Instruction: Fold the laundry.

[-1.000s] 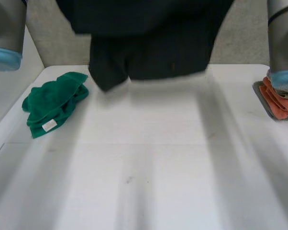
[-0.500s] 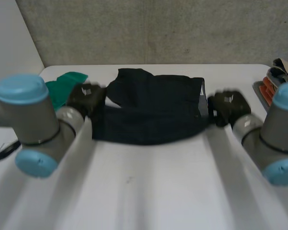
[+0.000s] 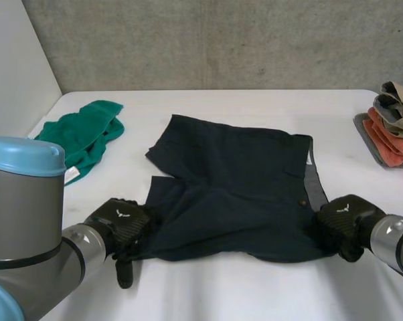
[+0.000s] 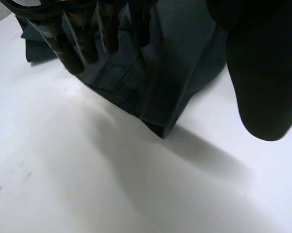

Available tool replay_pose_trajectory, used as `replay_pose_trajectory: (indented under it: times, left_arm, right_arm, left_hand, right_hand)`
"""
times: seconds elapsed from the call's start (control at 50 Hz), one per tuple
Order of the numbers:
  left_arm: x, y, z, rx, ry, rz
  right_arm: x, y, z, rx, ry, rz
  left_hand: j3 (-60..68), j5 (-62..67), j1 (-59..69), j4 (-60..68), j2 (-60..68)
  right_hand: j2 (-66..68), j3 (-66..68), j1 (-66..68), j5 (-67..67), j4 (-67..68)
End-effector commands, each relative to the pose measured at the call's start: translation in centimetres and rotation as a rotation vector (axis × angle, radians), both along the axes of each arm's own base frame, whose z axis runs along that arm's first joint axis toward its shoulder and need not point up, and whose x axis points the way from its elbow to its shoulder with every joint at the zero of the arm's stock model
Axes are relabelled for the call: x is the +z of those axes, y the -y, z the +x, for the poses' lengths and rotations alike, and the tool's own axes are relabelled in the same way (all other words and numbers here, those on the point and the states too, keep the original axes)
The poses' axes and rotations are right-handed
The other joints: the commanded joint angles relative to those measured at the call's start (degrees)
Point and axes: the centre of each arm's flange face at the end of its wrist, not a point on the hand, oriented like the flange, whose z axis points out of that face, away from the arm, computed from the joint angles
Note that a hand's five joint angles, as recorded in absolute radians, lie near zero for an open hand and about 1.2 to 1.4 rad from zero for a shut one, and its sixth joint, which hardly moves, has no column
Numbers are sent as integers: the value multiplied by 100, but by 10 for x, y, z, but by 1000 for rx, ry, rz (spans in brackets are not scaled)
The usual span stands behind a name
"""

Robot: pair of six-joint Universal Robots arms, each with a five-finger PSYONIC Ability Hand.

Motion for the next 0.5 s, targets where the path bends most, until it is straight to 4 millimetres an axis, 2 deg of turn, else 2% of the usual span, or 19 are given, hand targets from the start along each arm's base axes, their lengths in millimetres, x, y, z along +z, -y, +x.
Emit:
replay_pose_trajectory:
  times: [0.02,0.04,0.1,0.12,0.18,0.2,0.26,0.28,0.36,0.5]
  left_arm:
    - [29,21,7,38,-44,-154]
    - [40,33,8,52,-77,-214]
    - [55,51,4,46,-129,-305]
    - [60,65,0,29,-157,-348]
    - [60,87,-9,-12,-183,-392]
    - [57,103,-15,-45,-191,-420]
    - [51,126,-25,-100,-188,-442]
    - [46,140,-30,-128,-185,-447]
    - [24,170,-44,-180,-165,-423]
    - [-17,202,-66,-261,-126,-372]
  right_arm:
    - [1,-3,-5,4,9,-6]
    - [0,-4,-5,3,15,-6]
    - [0,-4,-4,4,26,-13]
    - [-1,-3,-3,0,33,-19]
    - [-2,0,-3,-9,38,-36]
    - [-2,3,-4,-16,43,-54]
    - [-2,8,-5,-34,51,-78]
    - [-2,10,-6,-45,60,-87]
    - [-5,14,-7,-66,80,-88]
    - [-12,12,-6,-67,82,-62]
  left_hand:
    - [-218,-293,-193,-152,-218]
    - [-218,-293,-193,-152,-218]
    - [-218,-293,-193,-152,-218]
    - [-182,-257,-157,-116,-182]
    - [55,-20,80,121,55]
    - [322,247,347,388,322]
    - [694,619,719,760,694]
    - [778,703,803,844,778]
    - [1517,1442,1542,1583,1517]
    - [1856,1781,1881,1922,1856]
  right_hand:
    - [1162,1179,1615,1146,1132]
    - [1162,1179,1615,1146,1132]
    - [1162,1179,1615,1146,1132]
    - [1162,1179,1615,1146,1132]
    - [1162,1179,1615,1146,1132]
    - [1162,1179,1615,1146,1132]
    - [1162,1179,1615,1146,1132]
    - [1162,1179,1615,1146,1132]
    - [1162,1179,1615,1146,1132]
    - [1162,1179,1615,1146,1132]
